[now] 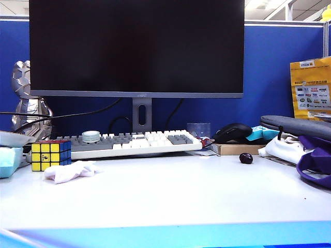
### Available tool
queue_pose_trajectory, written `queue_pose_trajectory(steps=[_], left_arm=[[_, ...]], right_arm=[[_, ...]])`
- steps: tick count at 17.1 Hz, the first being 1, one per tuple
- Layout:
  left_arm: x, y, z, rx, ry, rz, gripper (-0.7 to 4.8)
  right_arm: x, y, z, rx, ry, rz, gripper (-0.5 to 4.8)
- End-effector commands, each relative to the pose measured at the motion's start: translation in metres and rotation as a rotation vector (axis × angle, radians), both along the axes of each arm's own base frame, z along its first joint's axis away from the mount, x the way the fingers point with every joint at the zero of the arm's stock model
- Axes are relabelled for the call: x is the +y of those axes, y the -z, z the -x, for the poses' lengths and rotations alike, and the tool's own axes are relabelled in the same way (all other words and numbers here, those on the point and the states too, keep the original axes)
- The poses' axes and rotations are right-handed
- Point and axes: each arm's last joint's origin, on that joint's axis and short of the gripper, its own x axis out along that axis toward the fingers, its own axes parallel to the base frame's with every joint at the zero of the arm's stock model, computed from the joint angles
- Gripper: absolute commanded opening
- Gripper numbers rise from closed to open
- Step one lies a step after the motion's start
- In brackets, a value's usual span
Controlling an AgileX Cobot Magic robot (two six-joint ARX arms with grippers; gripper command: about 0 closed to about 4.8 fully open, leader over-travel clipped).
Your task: Use the wet wipes on the table to wipe the cherry juice off the table, then put the wipes back on the table.
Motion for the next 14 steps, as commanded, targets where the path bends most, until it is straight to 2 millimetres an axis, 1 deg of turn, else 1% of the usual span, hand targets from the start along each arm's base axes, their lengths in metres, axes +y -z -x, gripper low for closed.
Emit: queue_pose_trajectory(steps=[1,5,7,10,12,14], left_arm=[[0.000,0.023,0.001,0.011,-0.002,0.000,0.19],[0.001,0.043,0.003,-0.034,-0.002,0.014,0.19],[0.000,0.054,0.001,-0.002,-0.003,-0.001,0.19],[0.001,0.054,0.001,0.005,-0.002,-0.011,0.19],[0.001,0.054,0.001,0.006,0.001,-0.055,0.18],[0.001,0.053,0.001,0.000,0.000,-0.052,0.18]], right_arm=[[0.000,0.000,0.000,-0.005,-0.003,0.001,0.00],[0.000,0.000,0.000,-0.005,-0.003,0.001,0.00],[0.000,0.000,0.000,-0.005,-0.003,0.001,-0.01],[0.000,0.000,0.000,-0.005,-0.002,0.001,0.00],[0.000,0.000,0.000,-0.005,-0.003,0.001,0.00],[0.000,0.000,0.000,-0.005,-0.003,0.001,0.00]])
